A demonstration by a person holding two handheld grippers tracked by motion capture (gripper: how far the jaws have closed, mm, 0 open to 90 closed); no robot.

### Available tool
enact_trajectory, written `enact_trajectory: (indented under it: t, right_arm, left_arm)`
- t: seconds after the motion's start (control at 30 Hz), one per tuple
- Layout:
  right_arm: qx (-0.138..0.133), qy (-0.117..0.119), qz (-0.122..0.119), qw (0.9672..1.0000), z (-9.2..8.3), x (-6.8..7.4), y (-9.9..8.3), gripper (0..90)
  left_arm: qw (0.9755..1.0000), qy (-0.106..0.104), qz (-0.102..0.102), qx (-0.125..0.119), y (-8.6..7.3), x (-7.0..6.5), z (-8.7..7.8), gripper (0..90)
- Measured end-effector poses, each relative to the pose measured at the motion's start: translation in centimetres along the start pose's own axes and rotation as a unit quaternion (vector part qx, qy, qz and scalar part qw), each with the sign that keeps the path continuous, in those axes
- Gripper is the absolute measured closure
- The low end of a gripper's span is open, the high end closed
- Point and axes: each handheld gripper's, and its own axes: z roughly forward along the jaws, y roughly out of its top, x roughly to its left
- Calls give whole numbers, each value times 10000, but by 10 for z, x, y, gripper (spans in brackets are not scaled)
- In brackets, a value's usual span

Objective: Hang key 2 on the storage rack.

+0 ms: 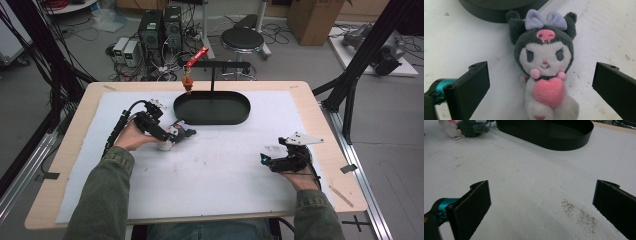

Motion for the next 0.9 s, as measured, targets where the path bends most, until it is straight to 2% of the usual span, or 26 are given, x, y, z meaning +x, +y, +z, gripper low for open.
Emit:
enact_trajectory:
  t: [0.13, 0.3, 0.47, 0.57, 0.7, 0.77, 0.8, 0.9]
  right_arm:
    - [15, -15, -37, 10000, 1, -1, 0, 7]
    - [-22, -41, -16, 10000, -1, -1, 0, 7]
    - [-27, -46, -32, 10000, -1, -2, 0, 6]
    - [-30, -38, -22, 10000, -1, -2, 0, 7]
    - [-11, -3, 0, 10000, -1, -2, 0, 7]
    - [0, -2, -22, 10000, 0, -1, 0, 7]
    - [18, 27, -35, 10000, 0, -1, 0, 7]
    - [-10, 6, -39, 10000, -1, -1, 0, 7]
  left_arm:
    - [9999, 117, 20, 56, -2, -2, 4, 25]
    - [9997, 131, -5, 208, -6, -1, 11, 25]
    - [9990, -60, -78, 443, -9, -2, 17, 25]
    - [9986, -36, -63, 531, -10, -4, 21, 26]
    - [9980, -24, 71, 625, -10, -7, 21, 163]
    - [9975, -112, 168, 679, -10, -7, 20, 339]
    - [9973, -48, 198, 709, -10, -9, 21, 405]
    - [9970, 16, 253, 731, -10, -10, 18, 466]
